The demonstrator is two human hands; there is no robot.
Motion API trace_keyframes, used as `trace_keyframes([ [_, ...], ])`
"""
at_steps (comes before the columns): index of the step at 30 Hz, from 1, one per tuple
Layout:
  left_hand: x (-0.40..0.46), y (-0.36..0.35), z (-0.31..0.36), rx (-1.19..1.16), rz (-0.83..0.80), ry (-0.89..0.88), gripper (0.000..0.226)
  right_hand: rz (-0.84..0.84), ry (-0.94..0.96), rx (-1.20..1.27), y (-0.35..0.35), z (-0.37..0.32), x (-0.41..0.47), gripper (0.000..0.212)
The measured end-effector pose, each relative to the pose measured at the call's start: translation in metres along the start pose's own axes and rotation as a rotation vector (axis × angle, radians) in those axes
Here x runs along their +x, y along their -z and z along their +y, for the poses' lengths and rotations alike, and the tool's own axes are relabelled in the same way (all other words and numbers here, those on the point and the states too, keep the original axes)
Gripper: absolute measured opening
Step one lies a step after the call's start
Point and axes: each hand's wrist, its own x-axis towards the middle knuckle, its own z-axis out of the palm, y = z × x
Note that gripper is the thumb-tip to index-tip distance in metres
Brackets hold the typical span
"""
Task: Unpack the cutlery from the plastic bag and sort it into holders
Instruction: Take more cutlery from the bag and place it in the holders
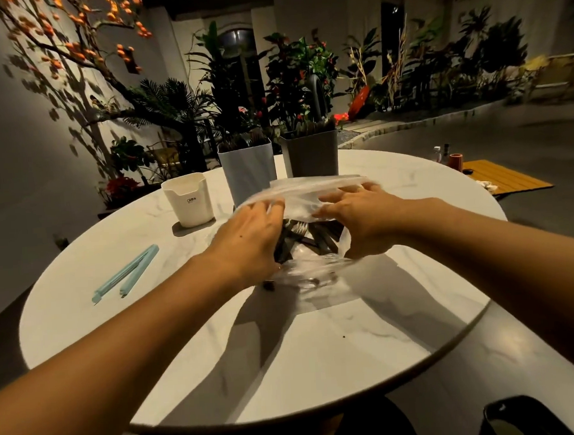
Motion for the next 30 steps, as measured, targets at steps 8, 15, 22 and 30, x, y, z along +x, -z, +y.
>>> trace_keyframes([
  [8,-0.008,0.007,-0.009,-0.01,-0.085,0.072,0.1,-0.065,-0.08,0.434,-0.004,-0.045,0.032,0.031],
  [15,-0.016,0.001,-0.017,-0.113,-0.138,0.083,0.104,-0.184,-0.032,0.386,-0.022,-0.066,0.052,0.055],
  [22,-0.017,0.003,-0.021,-0.121,-0.119,0.129,0.105,-0.139,-0.118,0.24,-0.019,-0.069,0.051,0.071],
  [30,-0.018,0.002,-0.017,-0.135,-0.092,0.148,0.102,-0.004,-0.458,0.342,-0.019,-0.09,0.064,0.077],
])
